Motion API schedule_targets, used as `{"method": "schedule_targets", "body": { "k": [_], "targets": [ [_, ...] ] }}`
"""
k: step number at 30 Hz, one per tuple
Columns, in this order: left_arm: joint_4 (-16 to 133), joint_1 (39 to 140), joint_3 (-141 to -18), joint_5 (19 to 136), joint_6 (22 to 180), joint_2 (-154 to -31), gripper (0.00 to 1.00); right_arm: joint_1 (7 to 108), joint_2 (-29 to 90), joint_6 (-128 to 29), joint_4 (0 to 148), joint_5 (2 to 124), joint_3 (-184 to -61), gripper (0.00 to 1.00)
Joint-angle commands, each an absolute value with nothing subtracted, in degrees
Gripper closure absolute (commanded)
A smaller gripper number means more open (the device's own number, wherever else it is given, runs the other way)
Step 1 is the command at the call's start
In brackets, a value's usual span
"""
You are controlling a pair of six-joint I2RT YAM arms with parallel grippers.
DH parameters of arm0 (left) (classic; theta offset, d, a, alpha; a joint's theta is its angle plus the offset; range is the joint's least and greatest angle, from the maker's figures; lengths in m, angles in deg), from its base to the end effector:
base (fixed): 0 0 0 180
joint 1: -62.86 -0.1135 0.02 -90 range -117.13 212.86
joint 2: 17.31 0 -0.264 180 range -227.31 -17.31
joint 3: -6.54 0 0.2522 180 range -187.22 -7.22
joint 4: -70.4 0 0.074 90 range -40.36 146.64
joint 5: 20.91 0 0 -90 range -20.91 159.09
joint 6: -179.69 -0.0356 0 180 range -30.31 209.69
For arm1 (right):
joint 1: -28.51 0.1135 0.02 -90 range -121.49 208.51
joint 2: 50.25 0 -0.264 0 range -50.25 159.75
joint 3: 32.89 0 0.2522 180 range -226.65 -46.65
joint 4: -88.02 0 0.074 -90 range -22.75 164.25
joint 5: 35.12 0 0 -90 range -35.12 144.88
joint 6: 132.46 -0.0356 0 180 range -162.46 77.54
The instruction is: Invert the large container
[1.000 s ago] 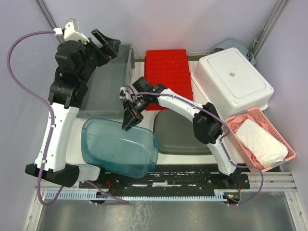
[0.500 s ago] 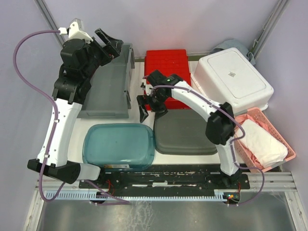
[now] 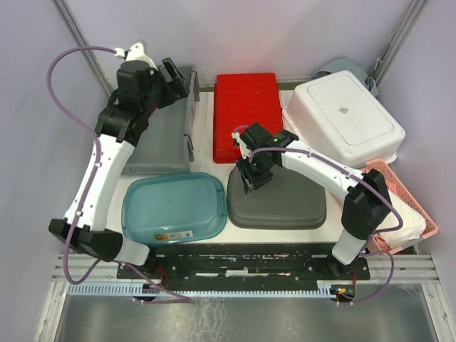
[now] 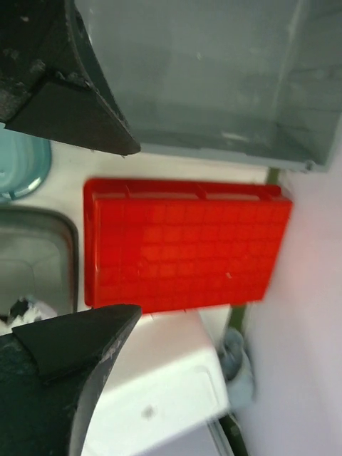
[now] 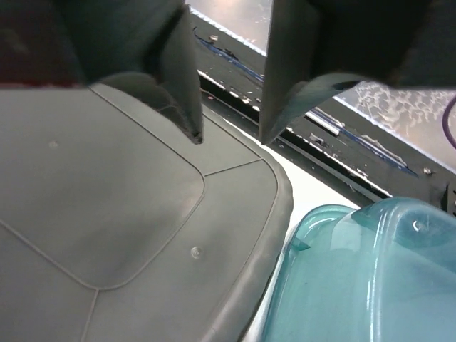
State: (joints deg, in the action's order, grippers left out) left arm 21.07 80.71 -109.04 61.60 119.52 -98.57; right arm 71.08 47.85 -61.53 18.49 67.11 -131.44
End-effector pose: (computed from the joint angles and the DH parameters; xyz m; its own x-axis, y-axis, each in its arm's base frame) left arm 0.2810 -0.0856 0.4883 -0.3054 -0.4198 -0.8547 0.0371 0.8917 -0.4512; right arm 0.2514 0.2411 0.2752 -0.8844 -0.3788 -0.2728 -0.4527 0.8383 0.3037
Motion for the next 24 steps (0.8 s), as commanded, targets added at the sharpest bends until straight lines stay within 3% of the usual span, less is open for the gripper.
{"method": "schedule_targets", "body": {
  "k": [1,4,7,11,18,24],
  "targets": [
    [13.44,83.7,-109.39,52.21,110.45,-103.3,0.08,71.49,47.45,-61.6,22.31,61.78,-132.33,0.58],
    [11.14,85.92,-109.63,45.34,106.89,-106.88,0.07,71.26,47.32,-62.46,21.86,55.99,-134.99,0.5],
    [9.34,86.14,-111.59,44.05,105.91,-111.15,0.08,70.34,46.93,-62.88,21.33,51.75,-138.35,0.31],
    [3.89,86.03,-118.81,43.57,104.7,-120.21,0.12,68.12,46.26,-63.07,19.75,49.14,-141.6,0.2],
    [2.78,81.97,-127.67,51.01,103.25,-131.85,0.18,63.17,42.44,-62.94,18.8,48.08,-140.68,0.16],
    [4.68,77.53,-127.88,60.08,103.01,-137.04,0.33,60.83,38.89,-63.03,18.49,47.07,-137.64,0.16]
  ]
}}
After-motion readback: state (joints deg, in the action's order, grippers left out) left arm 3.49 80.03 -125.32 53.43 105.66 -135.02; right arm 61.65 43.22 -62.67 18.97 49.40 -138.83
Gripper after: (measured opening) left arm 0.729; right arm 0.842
